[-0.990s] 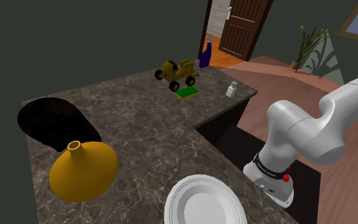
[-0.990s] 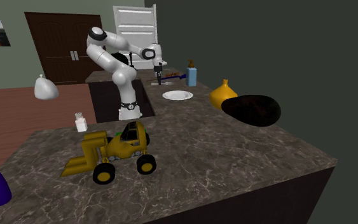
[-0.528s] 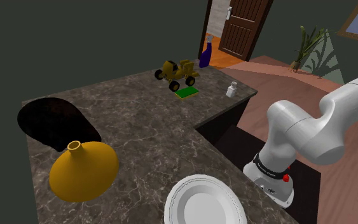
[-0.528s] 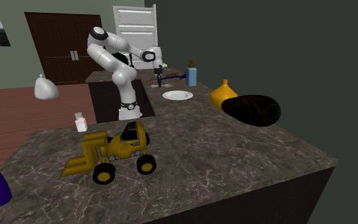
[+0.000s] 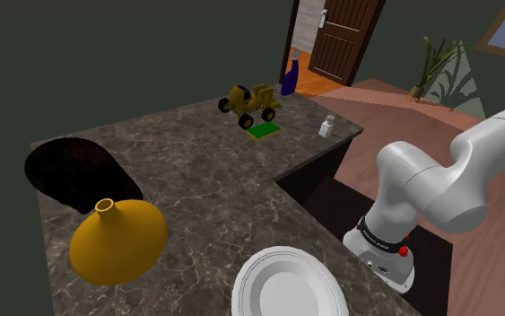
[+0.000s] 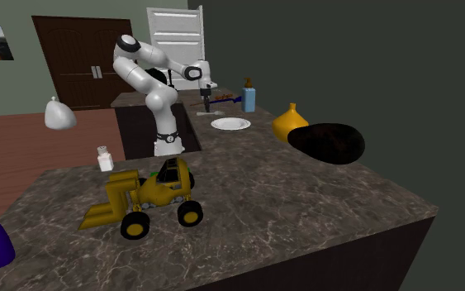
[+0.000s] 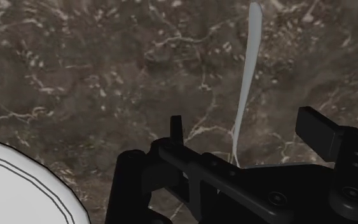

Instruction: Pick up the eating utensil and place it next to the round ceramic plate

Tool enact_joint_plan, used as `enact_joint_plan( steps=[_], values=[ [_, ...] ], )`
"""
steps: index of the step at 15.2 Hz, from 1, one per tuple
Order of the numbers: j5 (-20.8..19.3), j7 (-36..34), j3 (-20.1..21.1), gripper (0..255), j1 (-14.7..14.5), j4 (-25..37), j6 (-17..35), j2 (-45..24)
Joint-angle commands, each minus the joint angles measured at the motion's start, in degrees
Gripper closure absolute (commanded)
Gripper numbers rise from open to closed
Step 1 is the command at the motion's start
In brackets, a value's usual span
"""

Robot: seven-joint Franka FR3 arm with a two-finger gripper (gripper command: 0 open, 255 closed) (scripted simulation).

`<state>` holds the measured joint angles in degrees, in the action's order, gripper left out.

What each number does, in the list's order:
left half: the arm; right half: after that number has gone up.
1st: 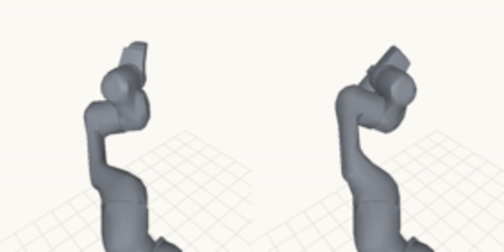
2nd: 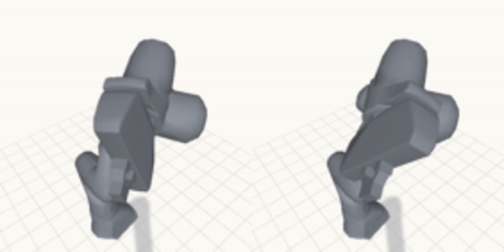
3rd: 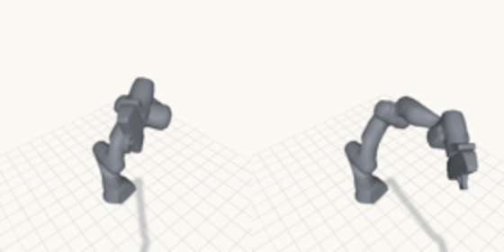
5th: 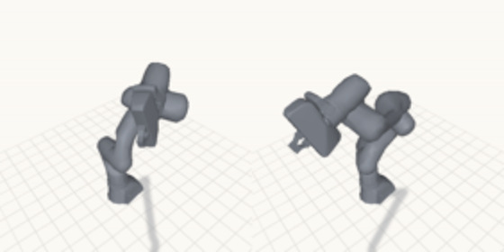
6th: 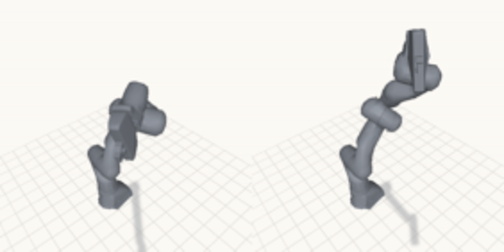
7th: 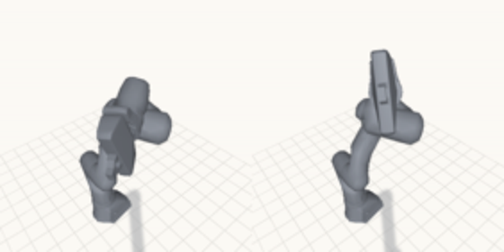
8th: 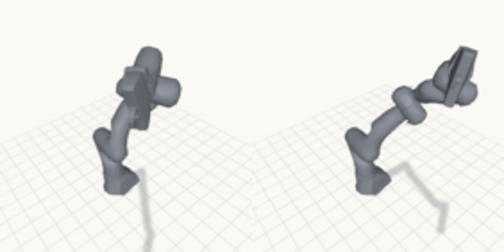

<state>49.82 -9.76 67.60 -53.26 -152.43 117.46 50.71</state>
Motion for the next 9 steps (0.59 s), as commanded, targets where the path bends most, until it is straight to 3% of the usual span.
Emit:
enact_joint_plan(
  steps=[1, 5, 9],
  values=[
    [0.0, 0.0, 0.0, 0, 0.0, 0.0, 0.0, 0.0],
    [-4.8, -1.4, -7.3, 0, -2.1, 3.3, -7.7, 3.1],
    [-4.8, -1.4, -7.3, 0, -2.1, 3.3, -7.7, 3.1]
  ],
)
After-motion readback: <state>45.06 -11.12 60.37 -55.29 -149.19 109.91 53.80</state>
